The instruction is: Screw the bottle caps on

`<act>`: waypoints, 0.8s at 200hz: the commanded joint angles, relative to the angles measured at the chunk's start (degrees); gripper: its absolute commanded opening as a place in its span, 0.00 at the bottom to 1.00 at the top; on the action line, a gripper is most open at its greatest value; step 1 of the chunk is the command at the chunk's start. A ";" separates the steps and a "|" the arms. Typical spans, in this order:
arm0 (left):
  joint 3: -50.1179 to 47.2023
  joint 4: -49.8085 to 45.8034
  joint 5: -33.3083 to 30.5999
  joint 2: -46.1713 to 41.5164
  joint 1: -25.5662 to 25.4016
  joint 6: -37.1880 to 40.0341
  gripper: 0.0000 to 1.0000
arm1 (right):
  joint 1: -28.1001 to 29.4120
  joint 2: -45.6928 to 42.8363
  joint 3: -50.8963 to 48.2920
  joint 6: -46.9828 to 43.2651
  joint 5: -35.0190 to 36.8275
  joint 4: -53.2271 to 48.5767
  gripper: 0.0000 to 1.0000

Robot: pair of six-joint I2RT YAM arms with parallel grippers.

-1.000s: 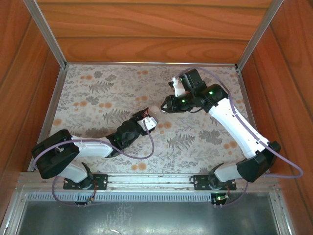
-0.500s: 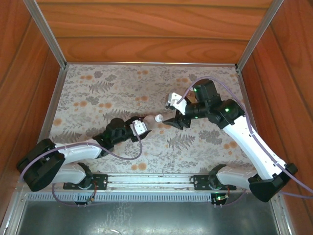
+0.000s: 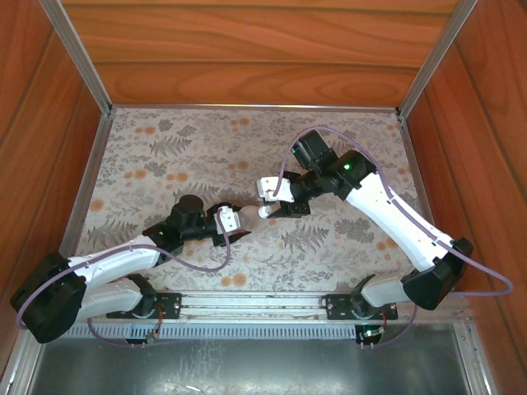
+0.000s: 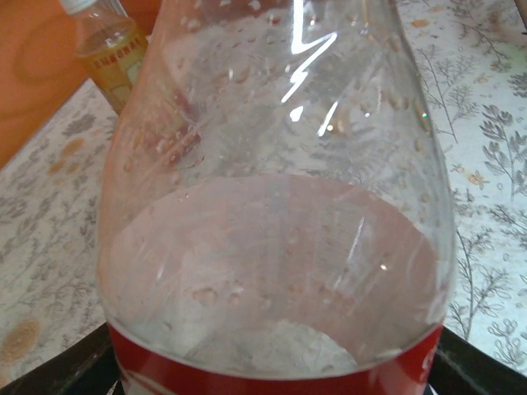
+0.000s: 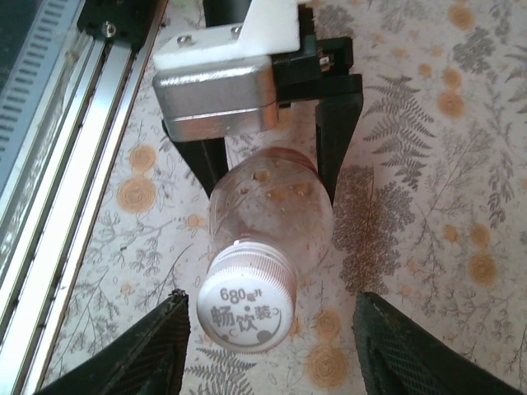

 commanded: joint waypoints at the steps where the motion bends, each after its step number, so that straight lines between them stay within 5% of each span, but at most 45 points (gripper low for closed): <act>1: 1.92 -1.59 2.93 -0.37 0.31 0.48 0.66 | 0.67 -0.03 1.87 -4.47 1.67 -3.70 0.55; 88: 3.85 -1.59 3.36 0.83 0.42 0.36 0.66 | 3.05 0.81 1.40 -3.16 1.45 -3.54 0.48; 160: 3.96 -1.55 2.43 0.69 0.40 -0.17 0.66 | 3.05 1.68 1.40 -2.27 2.71 -3.57 0.29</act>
